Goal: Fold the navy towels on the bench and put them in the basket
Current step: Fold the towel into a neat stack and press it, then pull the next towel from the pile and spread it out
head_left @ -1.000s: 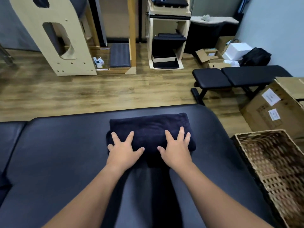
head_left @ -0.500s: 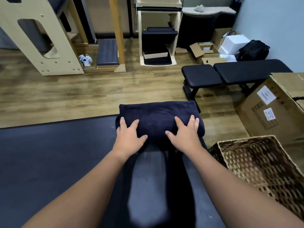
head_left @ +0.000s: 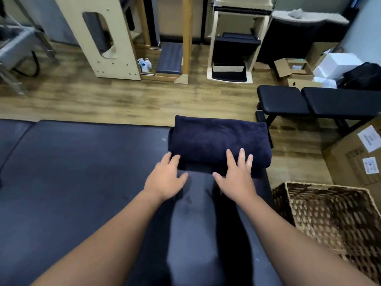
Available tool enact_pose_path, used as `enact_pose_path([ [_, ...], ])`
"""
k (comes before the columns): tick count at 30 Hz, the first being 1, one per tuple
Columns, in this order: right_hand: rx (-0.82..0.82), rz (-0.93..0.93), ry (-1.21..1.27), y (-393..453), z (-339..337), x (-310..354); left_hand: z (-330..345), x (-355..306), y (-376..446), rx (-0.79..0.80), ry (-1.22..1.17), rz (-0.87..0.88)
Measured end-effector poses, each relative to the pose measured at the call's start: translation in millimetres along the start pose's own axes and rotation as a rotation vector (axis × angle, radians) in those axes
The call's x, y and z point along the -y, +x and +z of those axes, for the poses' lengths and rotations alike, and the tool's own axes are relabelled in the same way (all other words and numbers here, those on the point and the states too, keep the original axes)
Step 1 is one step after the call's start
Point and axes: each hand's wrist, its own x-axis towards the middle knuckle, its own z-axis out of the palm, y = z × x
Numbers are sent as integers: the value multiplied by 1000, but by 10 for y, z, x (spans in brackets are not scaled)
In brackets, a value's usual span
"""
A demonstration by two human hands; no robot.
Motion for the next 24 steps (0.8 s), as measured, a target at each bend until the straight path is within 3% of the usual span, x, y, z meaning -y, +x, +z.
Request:
enact_pose_path([
  [4,200,-52,-8,-431,222,144,80,383,-750,61,40,-116],
  [9,476,-175,-160,-1100,537,417,139,921,-1833,10,-74,-301],
  [15,573,-425,-288,-2151,836,827,521,1418,-3242,-77,-226,-541],
  [24,851,-712,-475,-3589,1351,983,1501,1796,-5238,-122,-696,-834],
])
